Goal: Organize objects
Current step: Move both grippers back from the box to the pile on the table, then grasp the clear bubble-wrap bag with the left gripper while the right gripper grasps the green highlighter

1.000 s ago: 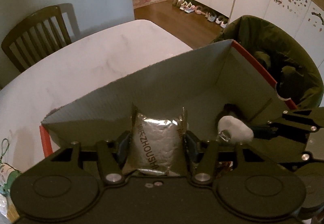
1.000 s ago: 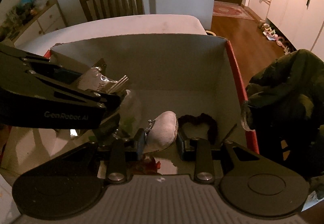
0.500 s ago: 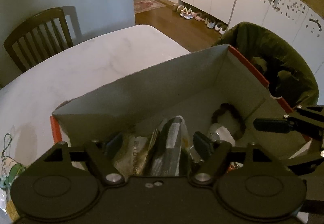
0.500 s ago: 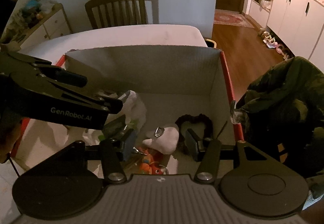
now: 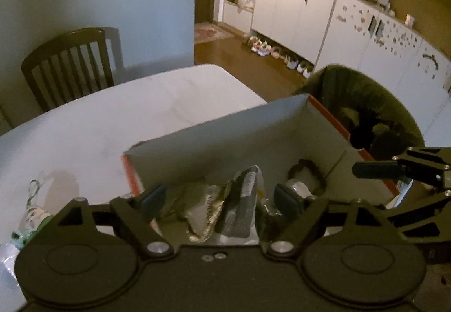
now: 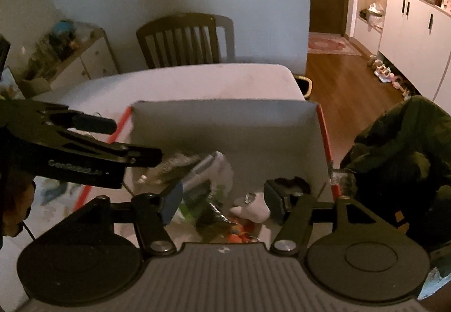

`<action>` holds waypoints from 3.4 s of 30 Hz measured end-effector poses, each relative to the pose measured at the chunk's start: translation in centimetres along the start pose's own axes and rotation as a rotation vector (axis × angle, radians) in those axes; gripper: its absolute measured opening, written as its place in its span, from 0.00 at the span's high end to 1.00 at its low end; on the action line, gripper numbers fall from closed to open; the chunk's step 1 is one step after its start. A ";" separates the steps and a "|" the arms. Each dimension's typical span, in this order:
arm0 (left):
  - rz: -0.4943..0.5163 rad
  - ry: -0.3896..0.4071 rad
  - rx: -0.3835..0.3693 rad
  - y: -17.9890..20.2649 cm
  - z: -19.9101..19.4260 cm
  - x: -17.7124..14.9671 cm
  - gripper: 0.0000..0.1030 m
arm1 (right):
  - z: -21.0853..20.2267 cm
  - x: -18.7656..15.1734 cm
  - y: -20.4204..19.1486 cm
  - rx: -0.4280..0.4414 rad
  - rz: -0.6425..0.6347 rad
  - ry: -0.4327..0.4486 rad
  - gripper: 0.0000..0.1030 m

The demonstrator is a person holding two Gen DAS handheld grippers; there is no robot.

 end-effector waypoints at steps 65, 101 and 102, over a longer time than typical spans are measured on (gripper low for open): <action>-0.149 0.040 0.162 -32.8 -4.3 -13.8 0.01 | 14.3 -2.2 -25.7 -0.138 0.053 -0.142 0.19; -0.136 -0.005 0.084 -32.1 -0.8 -14.2 0.57 | 18.4 -3.5 -26.0 -0.100 0.181 -0.233 0.80; -0.142 -0.004 0.081 -32.1 -1.0 -14.3 0.58 | 18.4 -3.5 -26.0 -0.099 0.181 -0.234 0.81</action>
Point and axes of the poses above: each gripper's, at about its wrist camera, not at the fingertips, and z roughly the way its jaws point, y to its right, x to its top, the point moved 6 cm from there along z, roughly the way its jaws point, and after that the axes turned 3 degrees about y, right-handed, at the moved point
